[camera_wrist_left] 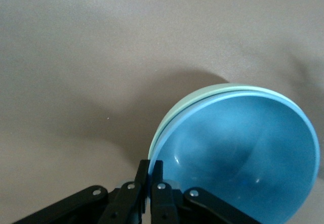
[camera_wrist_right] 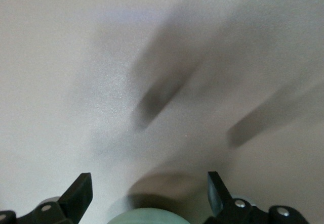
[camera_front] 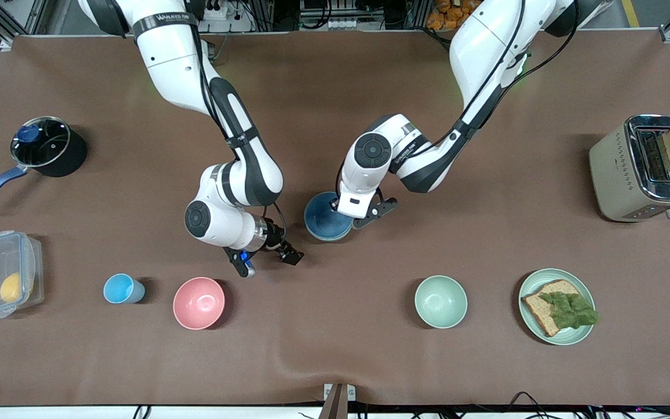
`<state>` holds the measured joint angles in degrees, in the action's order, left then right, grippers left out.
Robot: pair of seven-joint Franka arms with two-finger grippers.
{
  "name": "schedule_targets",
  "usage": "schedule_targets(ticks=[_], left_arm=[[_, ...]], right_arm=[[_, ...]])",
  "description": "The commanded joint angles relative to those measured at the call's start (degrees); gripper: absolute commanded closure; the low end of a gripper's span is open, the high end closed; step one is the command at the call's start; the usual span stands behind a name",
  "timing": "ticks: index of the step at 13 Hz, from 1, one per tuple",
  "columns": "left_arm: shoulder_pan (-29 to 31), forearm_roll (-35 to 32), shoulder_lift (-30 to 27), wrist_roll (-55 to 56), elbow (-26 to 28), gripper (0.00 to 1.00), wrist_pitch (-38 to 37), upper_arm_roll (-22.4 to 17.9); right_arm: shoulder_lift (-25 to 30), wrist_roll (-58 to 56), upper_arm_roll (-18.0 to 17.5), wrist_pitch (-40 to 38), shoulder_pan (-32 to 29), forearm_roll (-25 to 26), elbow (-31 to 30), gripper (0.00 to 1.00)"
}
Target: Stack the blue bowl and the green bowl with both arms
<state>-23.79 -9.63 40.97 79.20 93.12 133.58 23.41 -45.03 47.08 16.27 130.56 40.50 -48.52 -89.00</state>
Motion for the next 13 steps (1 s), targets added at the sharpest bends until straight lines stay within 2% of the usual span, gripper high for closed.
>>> schedule_targets(ticks=[1,2,3,6,10,13], left_arm=[[-0.47,-1.71,0.96,1.66,-1.10,0.67,0.37,-0.38],[-0.47,-2.41,0.87,1.40,-1.10,0.27,0.37,-0.47],[-0.47,-3.20,0.61,1.31,-1.10,0.00,0.37,-1.08],[1.11,-5.49,-2.98,1.57,-1.97,0.00,0.11,-1.35],[6.46,-5.84,-12.12,0.09,-1.54,0.00,-4.45,-1.35],[12.25,-5.41,-19.58,-7.97,-1.45,0.00,-11.47,-1.00]], right_arm=[[-0.50,0.91,-0.01,0.04,0.80,-1.49,1.11,0.00],[-0.59,1.00,-0.01,0.22,1.33,-1.75,1.11,0.00],[-0.59,1.00,0.08,0.48,1.85,-1.84,1.11,0.00],[-0.50,2.85,0.08,1.80,2.91,-1.84,1.03,0.00],[-0.06,1.62,0.25,0.84,2.22,-0.97,1.03,0.00],[1.69,-5.65,0.86,-7.39,-1.03,-0.52,1.03,0.00]])
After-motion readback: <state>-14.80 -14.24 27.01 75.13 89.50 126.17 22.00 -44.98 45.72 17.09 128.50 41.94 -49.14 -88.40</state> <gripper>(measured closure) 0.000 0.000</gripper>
